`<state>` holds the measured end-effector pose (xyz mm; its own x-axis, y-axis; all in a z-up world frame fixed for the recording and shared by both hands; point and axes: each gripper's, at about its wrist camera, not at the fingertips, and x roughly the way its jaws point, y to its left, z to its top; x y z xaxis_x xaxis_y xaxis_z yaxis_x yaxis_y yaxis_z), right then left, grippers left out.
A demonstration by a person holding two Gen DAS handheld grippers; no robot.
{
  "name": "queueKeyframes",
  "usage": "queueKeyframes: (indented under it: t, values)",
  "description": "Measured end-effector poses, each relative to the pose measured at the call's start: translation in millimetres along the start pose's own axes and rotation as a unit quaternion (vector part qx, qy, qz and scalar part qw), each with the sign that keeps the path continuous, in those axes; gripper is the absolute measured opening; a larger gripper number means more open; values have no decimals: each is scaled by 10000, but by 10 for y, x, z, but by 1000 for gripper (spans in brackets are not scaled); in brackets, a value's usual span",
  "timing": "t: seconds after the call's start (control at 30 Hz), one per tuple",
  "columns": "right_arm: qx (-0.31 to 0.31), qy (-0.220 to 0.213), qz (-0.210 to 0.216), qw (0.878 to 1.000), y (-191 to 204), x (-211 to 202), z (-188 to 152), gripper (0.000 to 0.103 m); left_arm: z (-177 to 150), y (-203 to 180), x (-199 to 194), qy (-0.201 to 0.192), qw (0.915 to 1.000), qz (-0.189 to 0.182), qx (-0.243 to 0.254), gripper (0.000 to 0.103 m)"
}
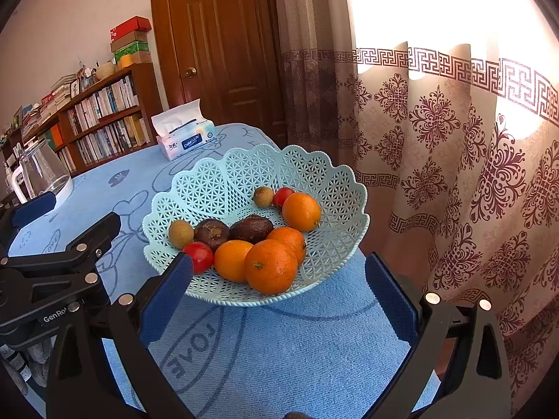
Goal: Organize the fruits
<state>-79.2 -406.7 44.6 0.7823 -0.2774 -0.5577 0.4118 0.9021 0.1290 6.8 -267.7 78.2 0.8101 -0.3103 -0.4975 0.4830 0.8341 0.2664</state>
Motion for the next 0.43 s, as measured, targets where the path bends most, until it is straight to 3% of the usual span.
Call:
queueKeyframes:
  t: [0.43]
  values:
    - [-53, 19, -67, 10000, 33, -3, 1, 100, -71, 161, -3, 251, 9994, -2, -227, 98]
